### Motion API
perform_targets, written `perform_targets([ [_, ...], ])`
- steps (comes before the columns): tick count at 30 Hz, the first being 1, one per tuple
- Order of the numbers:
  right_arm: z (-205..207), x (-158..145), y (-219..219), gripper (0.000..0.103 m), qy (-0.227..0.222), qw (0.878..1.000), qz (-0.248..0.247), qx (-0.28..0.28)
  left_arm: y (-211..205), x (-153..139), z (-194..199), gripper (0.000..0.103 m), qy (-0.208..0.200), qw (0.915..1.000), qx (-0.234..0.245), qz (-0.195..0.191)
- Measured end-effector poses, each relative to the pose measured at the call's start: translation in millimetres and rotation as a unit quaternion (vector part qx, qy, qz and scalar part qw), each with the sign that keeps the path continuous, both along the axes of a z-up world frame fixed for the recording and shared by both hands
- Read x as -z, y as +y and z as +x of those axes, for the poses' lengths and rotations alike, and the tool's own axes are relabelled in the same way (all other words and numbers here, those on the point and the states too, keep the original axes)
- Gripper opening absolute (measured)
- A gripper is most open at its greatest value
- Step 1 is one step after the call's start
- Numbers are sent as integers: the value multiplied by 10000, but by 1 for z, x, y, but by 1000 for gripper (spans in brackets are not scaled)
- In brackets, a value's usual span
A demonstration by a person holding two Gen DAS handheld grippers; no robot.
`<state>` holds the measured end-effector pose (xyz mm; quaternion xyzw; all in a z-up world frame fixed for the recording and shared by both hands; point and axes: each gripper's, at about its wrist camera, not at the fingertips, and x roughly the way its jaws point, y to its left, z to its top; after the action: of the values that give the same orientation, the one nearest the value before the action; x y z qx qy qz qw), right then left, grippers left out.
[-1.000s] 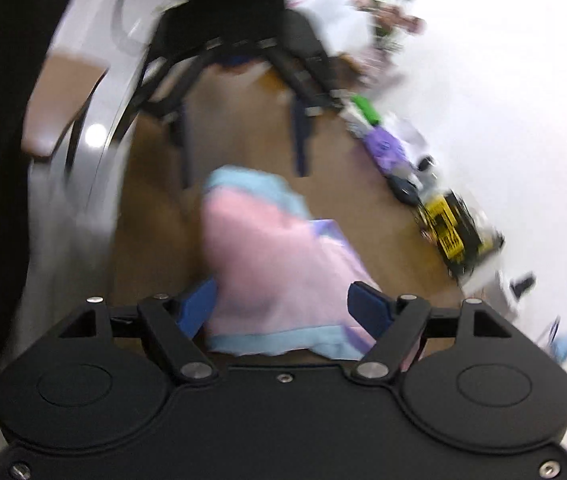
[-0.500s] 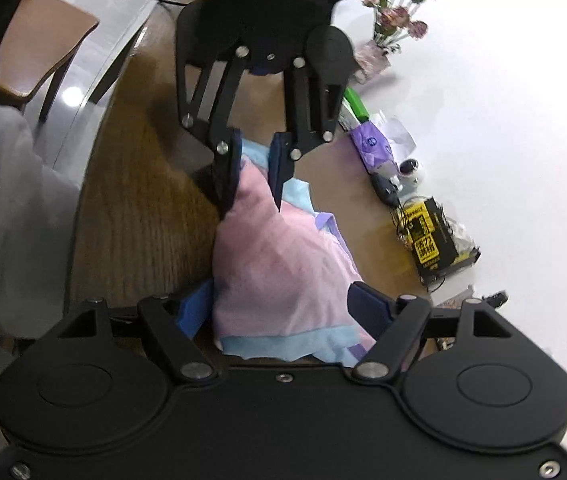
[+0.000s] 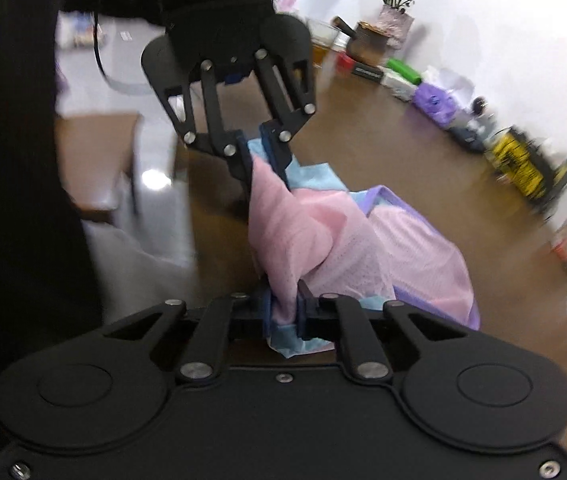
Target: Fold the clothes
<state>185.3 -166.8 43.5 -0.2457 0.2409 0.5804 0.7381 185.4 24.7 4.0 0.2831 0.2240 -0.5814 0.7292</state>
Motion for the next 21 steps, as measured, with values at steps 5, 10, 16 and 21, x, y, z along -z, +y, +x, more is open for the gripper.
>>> perform_targets([
  [5, 34, -23, -22, 14, 1784, 9812, 708, -186, 12, -15, 32, 12, 842, 9953, -91, -468],
  [10, 101, -16, -26, 14, 2765, 9571, 864, 45, 27, 5, 96, 12, 1699, 9771, -863, -946],
  [16, 164, 18, -43, 21, 3337, 9308, 1220, 861, 30, 34, 158, 16, 2567, 9327, -2364, -915],
  [21, 178, 38, -75, 78, 3203, 9102, 1358, 2247, 40, 40, 162, 68, 2357, 9066, -3360, -977],
])
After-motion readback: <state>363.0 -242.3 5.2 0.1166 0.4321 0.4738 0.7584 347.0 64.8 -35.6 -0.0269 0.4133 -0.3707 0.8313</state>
